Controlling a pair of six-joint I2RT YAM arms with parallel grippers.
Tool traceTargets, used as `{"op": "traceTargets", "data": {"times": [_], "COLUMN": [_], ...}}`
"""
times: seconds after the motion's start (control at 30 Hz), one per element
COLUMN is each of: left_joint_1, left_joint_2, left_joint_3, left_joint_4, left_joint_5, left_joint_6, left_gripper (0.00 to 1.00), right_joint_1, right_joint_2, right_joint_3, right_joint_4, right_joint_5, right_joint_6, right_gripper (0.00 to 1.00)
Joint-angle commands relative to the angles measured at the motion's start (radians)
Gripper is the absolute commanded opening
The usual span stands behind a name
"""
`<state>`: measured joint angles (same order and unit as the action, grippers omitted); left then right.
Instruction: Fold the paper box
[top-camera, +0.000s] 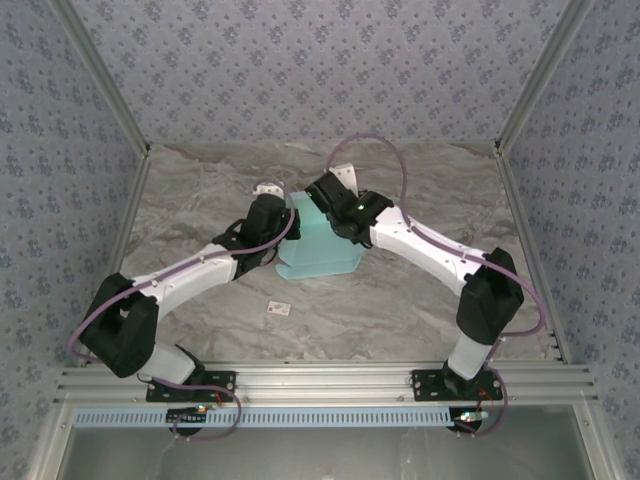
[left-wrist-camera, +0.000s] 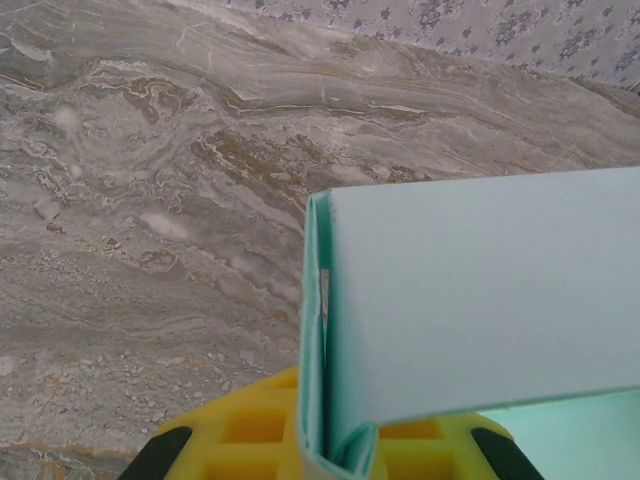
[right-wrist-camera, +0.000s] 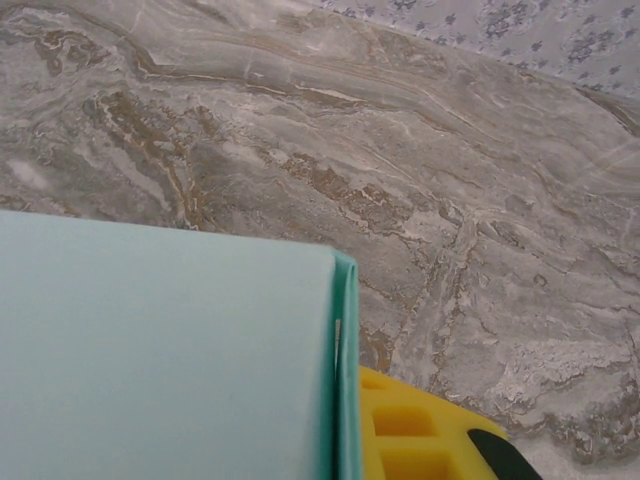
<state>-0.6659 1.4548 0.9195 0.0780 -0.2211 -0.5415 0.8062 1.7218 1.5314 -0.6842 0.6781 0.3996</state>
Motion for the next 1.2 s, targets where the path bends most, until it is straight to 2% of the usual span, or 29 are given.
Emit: {"op": "traceTargets", "data": {"times": [0.0,0.63,0.9,1.17], "left_joint_1": [-0.007,-0.039,-0.04,-0.031], "left_joint_2": [-0.018,-0.025,-0.021,-0.017], "left_joint_3": [-0.004,-0.021,-0.021,-0.013], "left_joint_4": [0.002,0.031,0.026,0.014], "left_joint_5": [0.002,0.004,-0.015,-0.026], "left_joint_6": [-0.001,-0.035,-0.023,-0.015], "left_gripper": [0.0,0.0,0.0,0.0], "right_joint_1": [0.005,-0.011,-0.004,-0.004], "right_joint_2": [0.025,0.114,0.062,0.016], "right_joint_3": [0.044,0.086,0.048,0.01], "right_joint_4": [-0.061,-0.195,-0.075,-0.03], "right_joint_5": [0.108,0.282,0.148,0.033], "right_joint_6": [0.052,0.113,0.014,-0.027], "right_gripper": [0.09,0.06,0.1,0.22]}}
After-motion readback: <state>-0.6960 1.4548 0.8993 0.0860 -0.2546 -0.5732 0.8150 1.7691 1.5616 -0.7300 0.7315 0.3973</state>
